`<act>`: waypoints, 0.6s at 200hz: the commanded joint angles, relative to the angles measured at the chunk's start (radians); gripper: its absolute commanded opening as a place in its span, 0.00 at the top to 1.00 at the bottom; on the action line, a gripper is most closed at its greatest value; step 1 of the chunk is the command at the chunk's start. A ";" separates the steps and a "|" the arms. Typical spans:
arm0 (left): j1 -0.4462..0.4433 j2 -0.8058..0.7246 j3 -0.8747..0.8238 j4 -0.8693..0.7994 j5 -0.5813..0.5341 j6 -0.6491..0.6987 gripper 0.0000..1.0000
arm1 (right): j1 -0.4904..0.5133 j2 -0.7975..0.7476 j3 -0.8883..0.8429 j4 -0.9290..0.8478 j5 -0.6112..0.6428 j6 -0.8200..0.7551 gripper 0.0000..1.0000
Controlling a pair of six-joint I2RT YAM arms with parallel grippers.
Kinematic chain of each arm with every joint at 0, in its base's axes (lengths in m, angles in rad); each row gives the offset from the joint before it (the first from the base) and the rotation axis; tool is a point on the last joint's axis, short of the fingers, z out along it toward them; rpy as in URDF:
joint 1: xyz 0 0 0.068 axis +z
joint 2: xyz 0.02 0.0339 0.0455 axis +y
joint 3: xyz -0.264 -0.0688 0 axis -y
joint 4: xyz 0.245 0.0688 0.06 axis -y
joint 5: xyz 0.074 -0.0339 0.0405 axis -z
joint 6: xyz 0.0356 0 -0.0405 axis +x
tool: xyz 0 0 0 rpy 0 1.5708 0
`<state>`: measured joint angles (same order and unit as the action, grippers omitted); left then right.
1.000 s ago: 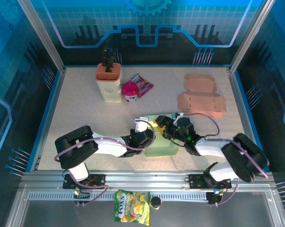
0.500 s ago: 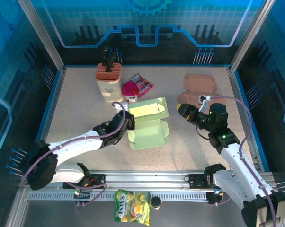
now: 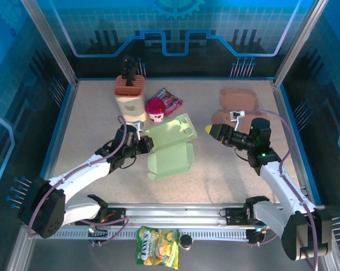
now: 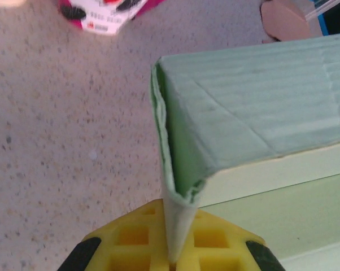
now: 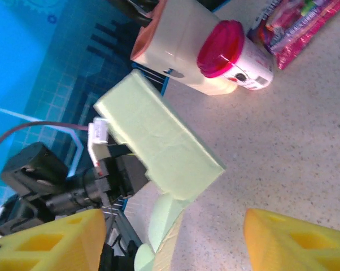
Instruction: Fold the paper box
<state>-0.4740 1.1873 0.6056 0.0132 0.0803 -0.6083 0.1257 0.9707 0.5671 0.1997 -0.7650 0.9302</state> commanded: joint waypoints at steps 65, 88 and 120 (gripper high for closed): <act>0.005 -0.017 -0.013 0.048 0.065 -0.028 1.00 | 0.243 0.098 -0.047 0.282 0.172 0.387 0.13; 0.004 -0.017 -0.013 0.047 0.068 -0.029 1.00 | 0.256 0.105 -0.042 0.291 0.190 0.403 0.13; 0.004 -0.011 -0.013 0.056 0.073 -0.030 1.00 | 0.259 0.131 -0.066 0.386 0.211 0.458 0.13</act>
<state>-0.4740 1.1873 0.6037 0.0429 0.1238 -0.6300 0.3725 1.0801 0.5209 0.4656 -0.5888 1.3231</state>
